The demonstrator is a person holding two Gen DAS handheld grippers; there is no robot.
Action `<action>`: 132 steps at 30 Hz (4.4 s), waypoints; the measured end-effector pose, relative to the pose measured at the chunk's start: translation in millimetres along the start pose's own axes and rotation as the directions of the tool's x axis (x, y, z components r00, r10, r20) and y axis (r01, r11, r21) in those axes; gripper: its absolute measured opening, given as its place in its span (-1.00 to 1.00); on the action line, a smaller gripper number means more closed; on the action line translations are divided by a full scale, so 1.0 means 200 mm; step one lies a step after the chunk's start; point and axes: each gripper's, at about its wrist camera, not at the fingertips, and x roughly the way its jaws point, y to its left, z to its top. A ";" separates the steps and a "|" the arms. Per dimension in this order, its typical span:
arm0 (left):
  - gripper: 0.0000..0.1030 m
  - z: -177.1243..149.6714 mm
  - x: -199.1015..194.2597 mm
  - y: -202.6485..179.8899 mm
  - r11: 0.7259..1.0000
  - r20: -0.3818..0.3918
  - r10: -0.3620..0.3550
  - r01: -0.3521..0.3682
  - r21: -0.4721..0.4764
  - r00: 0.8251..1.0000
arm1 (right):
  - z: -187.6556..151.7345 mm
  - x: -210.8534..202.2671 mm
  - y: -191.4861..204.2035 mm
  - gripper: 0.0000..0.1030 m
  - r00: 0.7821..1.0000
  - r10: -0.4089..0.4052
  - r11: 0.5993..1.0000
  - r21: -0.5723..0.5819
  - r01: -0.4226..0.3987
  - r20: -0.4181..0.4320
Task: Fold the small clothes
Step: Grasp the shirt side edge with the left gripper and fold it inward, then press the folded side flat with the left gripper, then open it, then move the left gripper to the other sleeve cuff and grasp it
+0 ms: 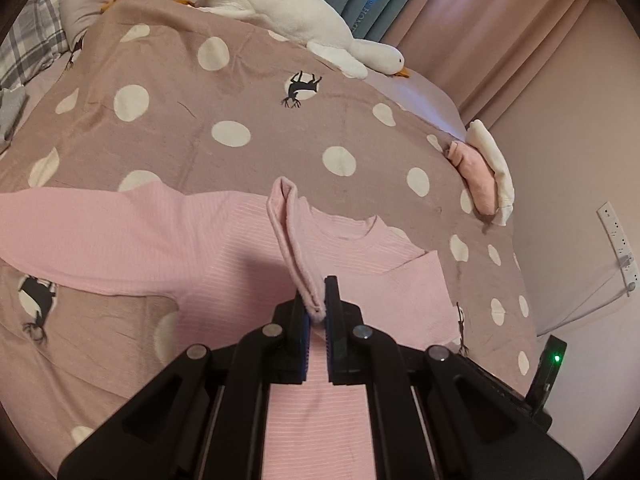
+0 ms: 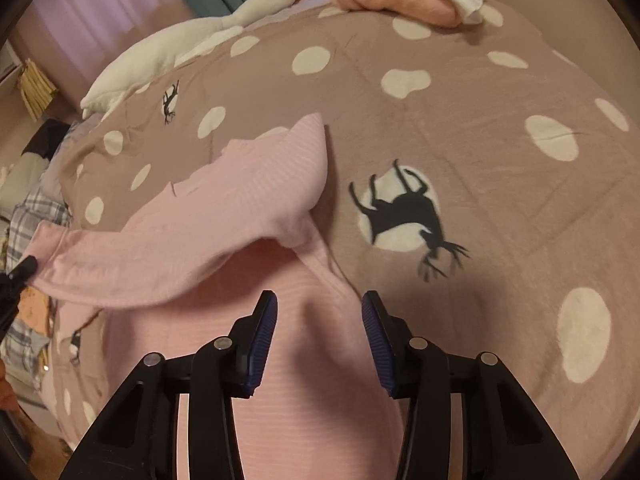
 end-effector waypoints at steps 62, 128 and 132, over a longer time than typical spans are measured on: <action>-0.74 -0.38 0.29 0.65 0.952 -0.182 0.202 -0.237 -0.196 0.962 | 0.04 0.30 0.17 -0.10 0.990 -0.091 0.992 -0.098 0.081 -0.108; 1.00 -0.47 -0.55 0.53 0.915 0.258 0.341 -0.257 -0.310 0.904 | -0.17 -0.67 0.47 0.91 0.913 0.087 0.979 -0.203 -0.004 0.398; 1.00 -0.48 -0.58 0.61 0.898 0.250 0.358 -0.258 -0.355 0.900 | -0.20 -0.70 0.48 0.91 0.906 0.106 0.976 -0.217 -0.016 0.411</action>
